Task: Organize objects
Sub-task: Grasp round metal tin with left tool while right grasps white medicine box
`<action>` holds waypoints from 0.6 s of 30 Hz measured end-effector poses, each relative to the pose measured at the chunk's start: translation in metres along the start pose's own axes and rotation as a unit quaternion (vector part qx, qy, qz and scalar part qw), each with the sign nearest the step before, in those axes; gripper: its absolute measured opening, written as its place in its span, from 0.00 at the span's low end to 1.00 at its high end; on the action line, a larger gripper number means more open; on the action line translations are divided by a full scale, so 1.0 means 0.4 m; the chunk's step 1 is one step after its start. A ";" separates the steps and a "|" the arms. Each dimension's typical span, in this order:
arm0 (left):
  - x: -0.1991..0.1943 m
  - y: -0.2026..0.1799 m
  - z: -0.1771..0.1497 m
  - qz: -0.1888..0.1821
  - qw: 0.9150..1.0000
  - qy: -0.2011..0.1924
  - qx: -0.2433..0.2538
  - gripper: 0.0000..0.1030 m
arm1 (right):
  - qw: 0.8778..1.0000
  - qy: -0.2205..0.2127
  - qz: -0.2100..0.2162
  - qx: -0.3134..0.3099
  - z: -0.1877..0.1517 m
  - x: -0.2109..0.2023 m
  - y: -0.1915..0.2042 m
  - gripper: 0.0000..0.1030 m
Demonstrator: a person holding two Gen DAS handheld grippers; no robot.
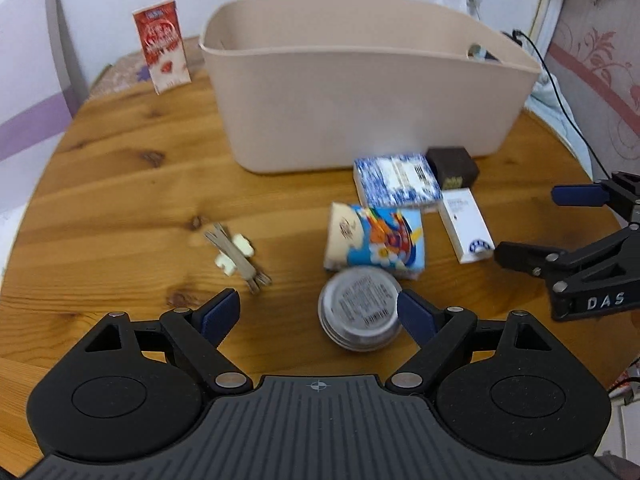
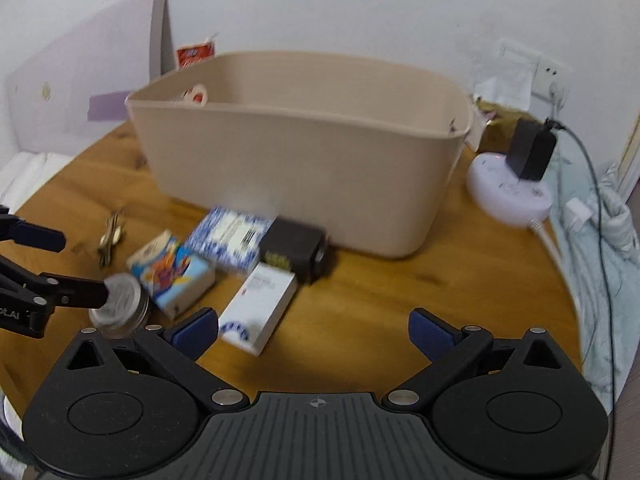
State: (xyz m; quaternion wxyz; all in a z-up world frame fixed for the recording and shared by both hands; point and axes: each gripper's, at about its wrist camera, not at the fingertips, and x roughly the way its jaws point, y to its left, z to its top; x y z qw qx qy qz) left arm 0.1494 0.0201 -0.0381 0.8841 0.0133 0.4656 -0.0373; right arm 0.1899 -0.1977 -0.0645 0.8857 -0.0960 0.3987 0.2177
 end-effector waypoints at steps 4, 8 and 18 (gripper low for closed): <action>0.025 -0.007 -0.004 -0.009 1.000 0.011 0.003 0.86 | 1.000 0.012 0.002 -0.002 -0.020 0.022 0.013 1.00; 0.042 -0.011 -0.005 -0.009 1.000 0.018 0.007 0.86 | 1.000 0.017 0.003 0.003 -0.024 0.039 0.015 1.00; 0.064 -0.003 0.001 -0.018 1.000 0.013 0.001 0.80 | 1.000 0.003 0.012 -0.013 -0.023 0.075 0.039 0.94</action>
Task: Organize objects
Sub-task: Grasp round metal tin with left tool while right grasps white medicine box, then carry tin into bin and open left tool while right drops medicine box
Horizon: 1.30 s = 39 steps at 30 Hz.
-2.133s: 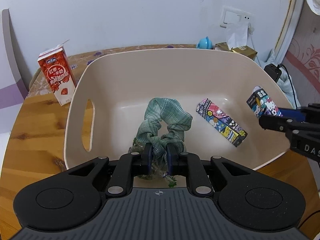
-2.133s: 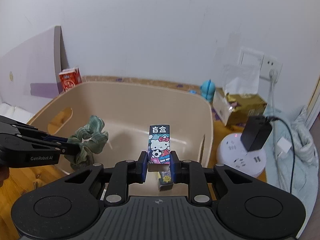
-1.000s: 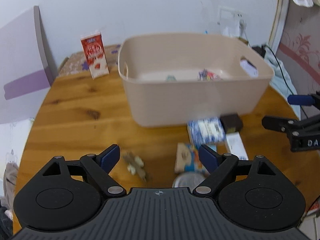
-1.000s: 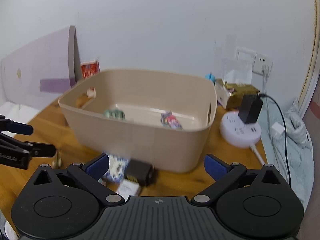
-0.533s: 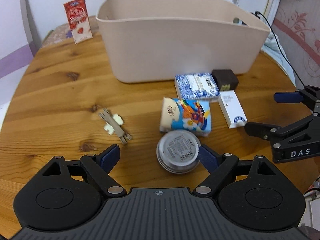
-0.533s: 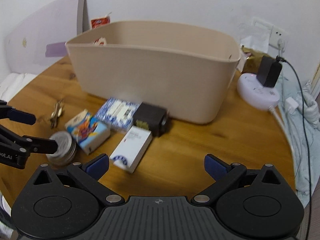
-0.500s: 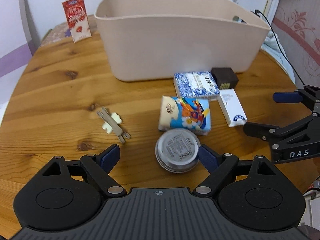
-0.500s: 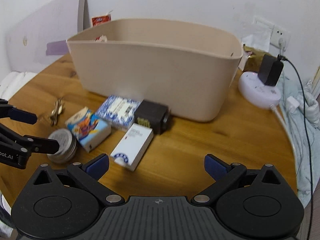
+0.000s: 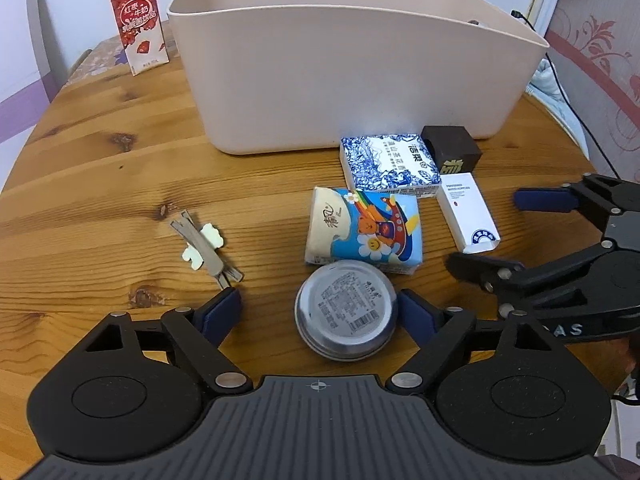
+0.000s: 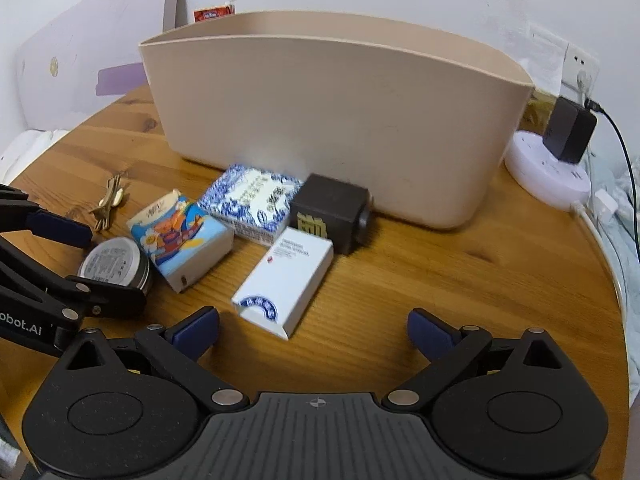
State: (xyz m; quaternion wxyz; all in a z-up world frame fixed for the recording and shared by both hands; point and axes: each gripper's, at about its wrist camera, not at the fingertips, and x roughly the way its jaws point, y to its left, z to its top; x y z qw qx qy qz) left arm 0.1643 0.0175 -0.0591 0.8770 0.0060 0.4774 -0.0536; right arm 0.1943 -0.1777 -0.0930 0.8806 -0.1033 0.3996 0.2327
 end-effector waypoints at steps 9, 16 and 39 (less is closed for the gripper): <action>-0.016 -0.009 -0.009 -0.004 1.000 -0.012 0.014 0.54 | 1.000 -0.014 0.009 -0.008 0.007 -0.026 0.011 0.38; -0.032 -0.008 -0.030 -0.001 1.000 -0.008 0.009 0.54 | 1.000 -0.012 0.016 -0.003 -0.015 -0.054 0.002 0.29; -0.180 0.009 0.006 0.012 0.996 -0.084 0.002 0.54 | 0.994 -0.103 0.005 0.036 -0.002 -0.251 -0.070 0.29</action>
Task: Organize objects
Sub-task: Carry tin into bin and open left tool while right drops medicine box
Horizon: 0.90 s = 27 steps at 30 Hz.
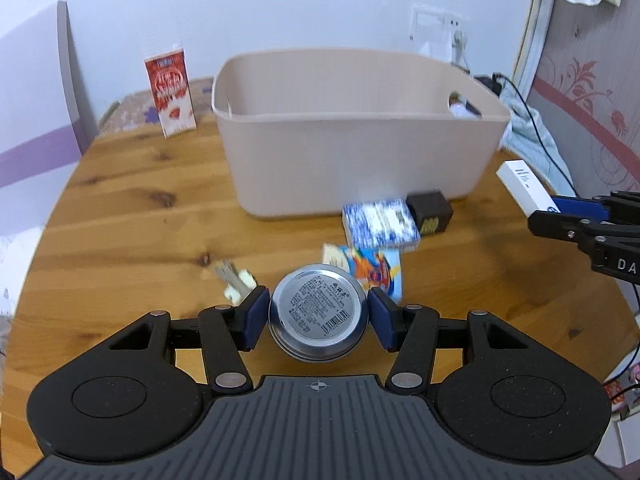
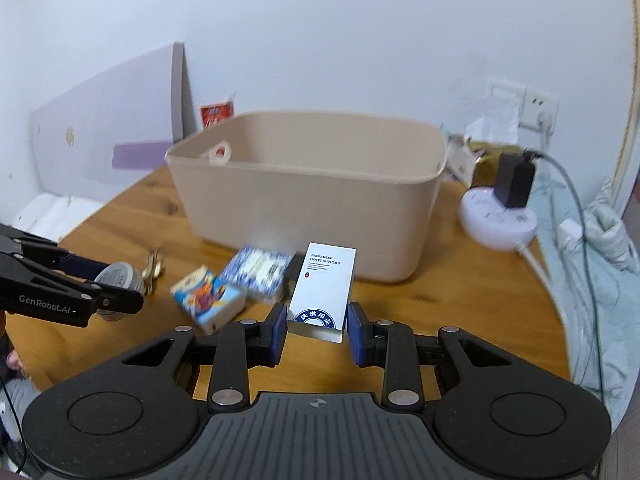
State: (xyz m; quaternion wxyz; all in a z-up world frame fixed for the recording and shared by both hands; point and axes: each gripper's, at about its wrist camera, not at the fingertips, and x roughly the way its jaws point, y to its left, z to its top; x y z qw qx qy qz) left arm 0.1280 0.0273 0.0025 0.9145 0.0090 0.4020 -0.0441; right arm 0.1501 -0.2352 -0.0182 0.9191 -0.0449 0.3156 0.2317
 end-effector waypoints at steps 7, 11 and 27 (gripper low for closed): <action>-0.027 0.007 0.082 0.009 0.999 -0.044 -0.003 0.54 | 0.999 -0.041 -0.017 -0.003 0.062 -0.031 -0.028 0.29; -0.031 0.003 0.146 0.013 0.998 -0.067 0.007 0.54 | 0.997 -0.066 -0.025 -0.011 0.113 -0.037 -0.042 0.29; 0.177 -0.048 0.359 0.024 0.999 -0.043 0.014 0.54 | 0.996 -0.077 -0.041 -0.007 0.276 0.097 -0.103 0.29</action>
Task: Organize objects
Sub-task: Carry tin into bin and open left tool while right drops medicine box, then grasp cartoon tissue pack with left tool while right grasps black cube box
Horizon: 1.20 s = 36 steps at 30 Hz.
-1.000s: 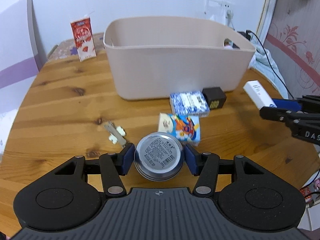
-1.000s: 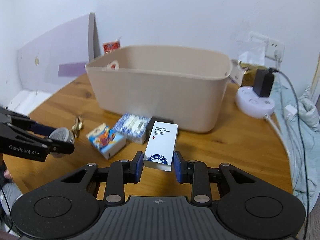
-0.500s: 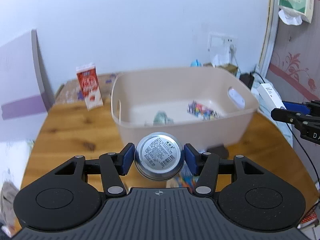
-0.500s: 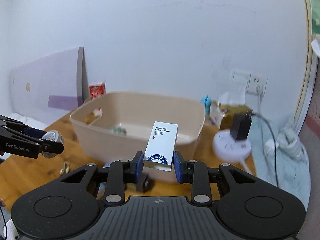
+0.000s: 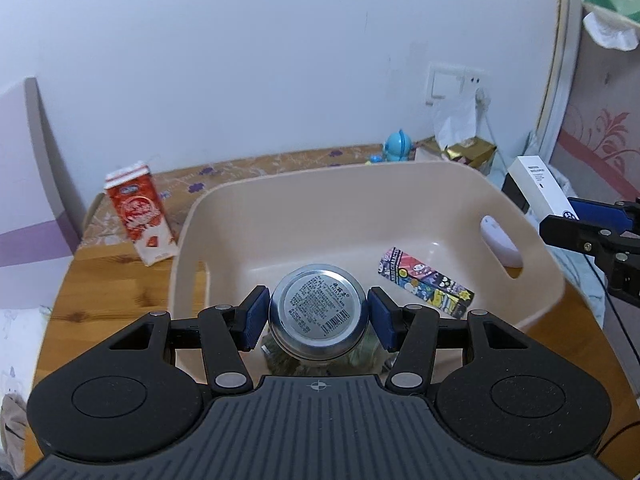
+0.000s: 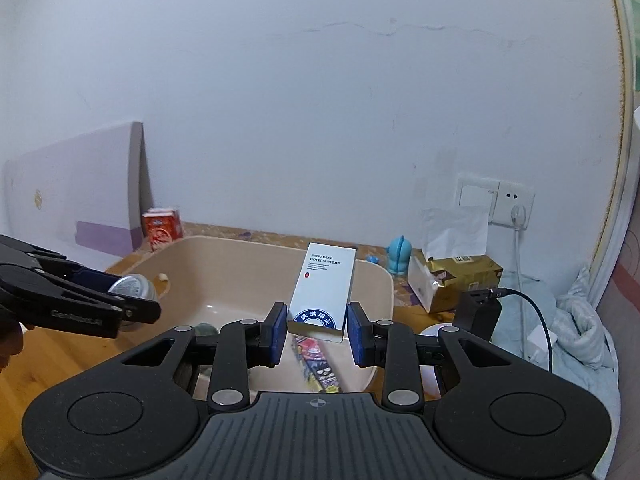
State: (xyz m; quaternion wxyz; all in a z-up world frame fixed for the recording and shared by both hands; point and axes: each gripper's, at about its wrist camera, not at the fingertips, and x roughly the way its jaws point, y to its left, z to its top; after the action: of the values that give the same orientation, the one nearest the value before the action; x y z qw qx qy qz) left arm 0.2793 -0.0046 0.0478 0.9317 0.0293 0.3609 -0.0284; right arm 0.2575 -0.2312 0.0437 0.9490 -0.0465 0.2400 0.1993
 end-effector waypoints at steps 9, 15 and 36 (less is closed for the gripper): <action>0.159 -0.020 -0.016 0.004 0.998 0.066 -0.010 0.54 | 0.998 0.060 -0.001 -0.008 -0.009 0.132 -0.009 0.29; 0.166 -0.018 -0.031 0.005 0.997 0.068 -0.021 0.54 | 0.995 0.099 0.004 -0.018 -0.032 0.189 -0.005 0.30; -0.106 -0.013 -0.095 0.022 0.999 0.007 -0.025 0.87 | 0.998 0.063 0.011 -0.009 -0.062 -0.002 0.030 0.89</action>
State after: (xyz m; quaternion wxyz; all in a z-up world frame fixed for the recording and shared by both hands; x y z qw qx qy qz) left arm 0.2220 -0.0055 0.0481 0.9301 0.0146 0.3671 0.0014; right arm 0.2413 -0.2251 0.0222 0.9294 -0.0654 0.2975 0.2083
